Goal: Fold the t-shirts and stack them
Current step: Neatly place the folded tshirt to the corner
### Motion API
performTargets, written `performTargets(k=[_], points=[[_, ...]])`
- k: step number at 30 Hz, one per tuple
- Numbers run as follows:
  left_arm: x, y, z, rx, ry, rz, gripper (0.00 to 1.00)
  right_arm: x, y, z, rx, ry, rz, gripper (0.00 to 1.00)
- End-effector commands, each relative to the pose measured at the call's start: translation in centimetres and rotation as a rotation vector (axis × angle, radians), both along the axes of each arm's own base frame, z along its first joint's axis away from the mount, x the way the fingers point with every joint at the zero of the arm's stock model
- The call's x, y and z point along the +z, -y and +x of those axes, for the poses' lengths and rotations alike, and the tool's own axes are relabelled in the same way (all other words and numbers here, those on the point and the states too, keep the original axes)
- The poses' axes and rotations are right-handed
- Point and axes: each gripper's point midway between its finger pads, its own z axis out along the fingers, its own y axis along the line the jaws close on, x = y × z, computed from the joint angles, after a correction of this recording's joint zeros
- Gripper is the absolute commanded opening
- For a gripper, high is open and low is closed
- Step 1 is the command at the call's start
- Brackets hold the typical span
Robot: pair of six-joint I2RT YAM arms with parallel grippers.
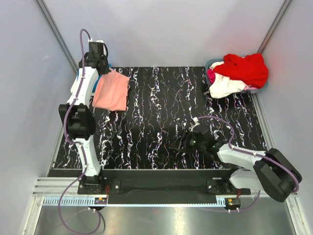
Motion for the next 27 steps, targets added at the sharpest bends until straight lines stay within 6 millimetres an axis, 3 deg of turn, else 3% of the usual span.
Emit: performTargets(k=[1, 6, 13, 20, 27], points=[[4.4, -2.0, 3.4, 0.012, 0.137, 0.089, 0.0, 2.0, -0.8, 1.1, -0.002, 0.077, 0.04, 0.56], [7.3, -2.9, 5.9, 0.017, 0.272, 0.15, 0.0, 2.1, -0.7, 1.2, -0.011, 0.086, 0.047, 0.55], [10.9, -4.4, 7.9, 0.068, 0.426, 0.2, 0.0, 2.1, -0.7, 1.3, -0.015, 0.088, 0.044, 0.55], [14.3, -5.1, 8.3, 0.084, 0.548, 0.248, 0.0, 2.1, -0.7, 1.4, -0.015, 0.086, 0.045, 0.54], [15.7, -5.1, 8.7, 0.044, 0.571, 0.302, 0.0, 2.1, -0.6, 1.4, -0.024, 0.087, 0.044, 0.53]])
